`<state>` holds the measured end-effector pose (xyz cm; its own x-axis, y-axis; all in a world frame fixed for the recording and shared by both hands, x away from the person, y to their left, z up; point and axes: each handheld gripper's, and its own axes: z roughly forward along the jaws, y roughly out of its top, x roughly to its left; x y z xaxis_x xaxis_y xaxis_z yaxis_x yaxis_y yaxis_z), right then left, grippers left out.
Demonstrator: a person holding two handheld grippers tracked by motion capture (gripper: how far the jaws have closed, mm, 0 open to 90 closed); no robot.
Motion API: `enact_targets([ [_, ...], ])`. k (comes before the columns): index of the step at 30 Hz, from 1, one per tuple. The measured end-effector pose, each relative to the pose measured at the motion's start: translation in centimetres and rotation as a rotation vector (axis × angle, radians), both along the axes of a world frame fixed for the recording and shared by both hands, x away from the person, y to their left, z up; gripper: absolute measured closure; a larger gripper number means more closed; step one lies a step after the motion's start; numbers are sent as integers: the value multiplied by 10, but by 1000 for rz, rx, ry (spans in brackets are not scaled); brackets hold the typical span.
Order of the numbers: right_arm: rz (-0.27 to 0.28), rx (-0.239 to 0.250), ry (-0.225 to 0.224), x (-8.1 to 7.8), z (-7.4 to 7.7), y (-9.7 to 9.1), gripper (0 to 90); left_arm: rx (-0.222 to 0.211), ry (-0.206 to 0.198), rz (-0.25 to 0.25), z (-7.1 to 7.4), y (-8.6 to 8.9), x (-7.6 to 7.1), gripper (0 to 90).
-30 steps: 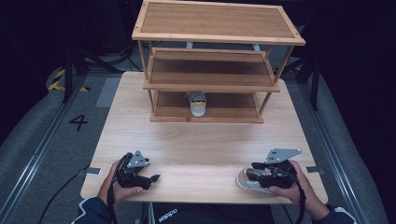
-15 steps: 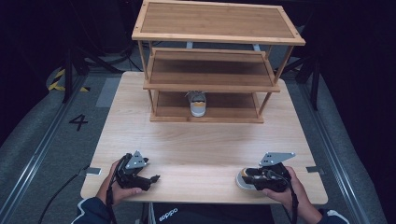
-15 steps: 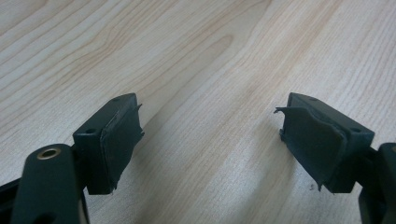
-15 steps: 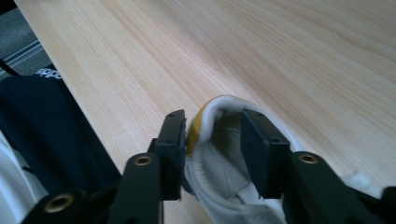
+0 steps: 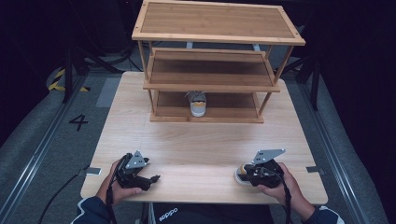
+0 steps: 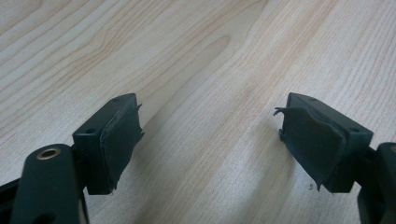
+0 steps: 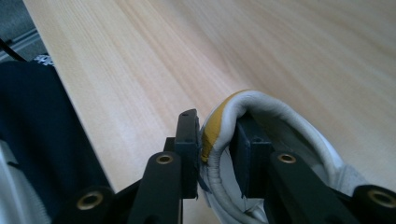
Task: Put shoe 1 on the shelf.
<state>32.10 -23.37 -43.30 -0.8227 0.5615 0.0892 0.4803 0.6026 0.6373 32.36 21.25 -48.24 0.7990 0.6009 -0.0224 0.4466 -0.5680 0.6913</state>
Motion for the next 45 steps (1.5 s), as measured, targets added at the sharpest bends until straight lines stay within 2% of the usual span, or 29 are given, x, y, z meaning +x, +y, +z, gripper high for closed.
enact_targets([
  [1, 12, -11, -23, 5, 1, 0, 754, 5, -4, -3, 0, 0, 0, 200],
  [4, 27, -11, -29, 14, 1, 0, 764, 4, -2, -4, 0, -1, 1, 200],
  [6, 79, -21, -55, 25, 2, 5, 777, 5, -3, -9, 0, -1, 2, 200],
  [7, 125, -27, -64, 32, 2, 10, 791, 3, -3, -8, 0, -1, 2, 200],
  [8, 125, -27, -64, 32, 2, 10, 791, 3, -3, -8, 0, -1, 2, 200],
  [12, 236, -33, -79, 39, 2, 24, 801, 3, -6, -11, 0, -1, 2, 200],
  [13, 291, -30, -66, 38, 3, 28, 803, 2, -5, -11, 0, -1, 2, 201],
  [15, 334, -28, -54, 35, 3, 28, 803, 3, -6, -12, 0, -1, 2, 201],
  [19, 363, -37, -32, 31, 4, 26, 798, 3, -4, -10, 0, -1, 2, 200],
  [20, 395, -60, -11, 28, 6, 23, 785, 4, -4, -10, 0, -2, 2, 200],
  [25, 461, -122, 23, 20, 12, 14, 738, 5, -3, -10, 0, -2, 2, 200],
  [31, 464, -174, 64, 11, 16, 1, 655, 6, -3, -8, 0, -2, 2, 200],
  [34, 428, -185, 63, 8, 15, 1, 607, 5, -3, -6, 0, -2, 2, 199],
  [36, 407, -190, 64, 6, 14, 5, 517, 6, -3, -6, 0, -2, 2, 199],
  [37, 383, -190, 67, 6, 13, 8, 516, 6, -3, -6, 0, -2, 2, 199],
  [39, 347, -189, 95, 6, 9, 14, 485, 6, -3, -5, 0, -2, 2, 199],
  [42, 336, -206, 119, 7, 1, 21, 498, 6, -3, -4, 0, -2, 2, 198],
  [45, 309, -201, 118, 7, -3, 23, 596, 4, -3, -3, 0, -2, 2, 198],
])
